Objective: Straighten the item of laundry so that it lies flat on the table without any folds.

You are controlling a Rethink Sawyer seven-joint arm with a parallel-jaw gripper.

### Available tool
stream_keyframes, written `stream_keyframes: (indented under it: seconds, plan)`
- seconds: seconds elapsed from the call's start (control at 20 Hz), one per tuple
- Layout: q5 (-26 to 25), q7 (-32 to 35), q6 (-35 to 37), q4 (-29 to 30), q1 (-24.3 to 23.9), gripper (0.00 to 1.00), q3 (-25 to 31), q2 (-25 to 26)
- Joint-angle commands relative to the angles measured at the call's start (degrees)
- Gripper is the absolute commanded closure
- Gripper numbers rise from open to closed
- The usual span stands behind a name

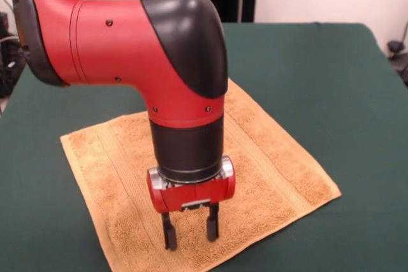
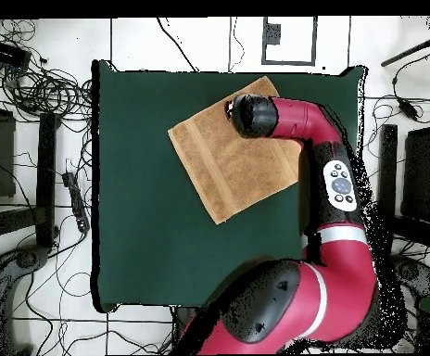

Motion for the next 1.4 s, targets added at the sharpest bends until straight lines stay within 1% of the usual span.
stream_keyframes:
  seconds: [0.05, 0.2, 0.3, 0.45, 0.55, 0.7, 0.8, 0.85, 1.0, 1.1, 1.3, 1.4]
  plan:
    - [2.1, -3.1, 8.8, -9.9, 4.2, 0.00, 5.0, 4.9]
    - [2.5, -3.1, 9.1, -11.0, 4.3, 0.00, 5.2, 5.8]
    - [3.1, -0.1, 9.1, -9.0, 4.5, 0.00, 3.6, 4.4]
    - [4.4, 5.3, 6.7, 1.4, 3.6, 0.00, 0.1, -1.9]
    - [5.4, 8.2, 6.6, 8.5, 3.0, 0.00, -1.8, -6.9]
    - [6.9, 10.8, 8.3, 16.0, 2.9, 0.00, -4.0, -14.7]
    - [8.4, 12.2, 10.0, 18.7, 3.1, 0.00, -4.7, -18.0]
    - [8.6, 12.6, 10.0, 19.5, 3.5, 0.00, -5.4, -19.4]
    - [10.3, 13.3, 10.5, 21.1, 4.0, 0.00, -6.3, -21.6]
    - [10.3, 12.8, 8.9, 22.2, 4.3, 0.00, -7.2, -22.5]
    - [10.5, 14.0, 5.6, 25.1, 4.6, 0.00, -9.2, -23.1]
    - [10.1, 14.1, 4.9, 25.3, 5.2, 0.00, -10.5, -23.5]
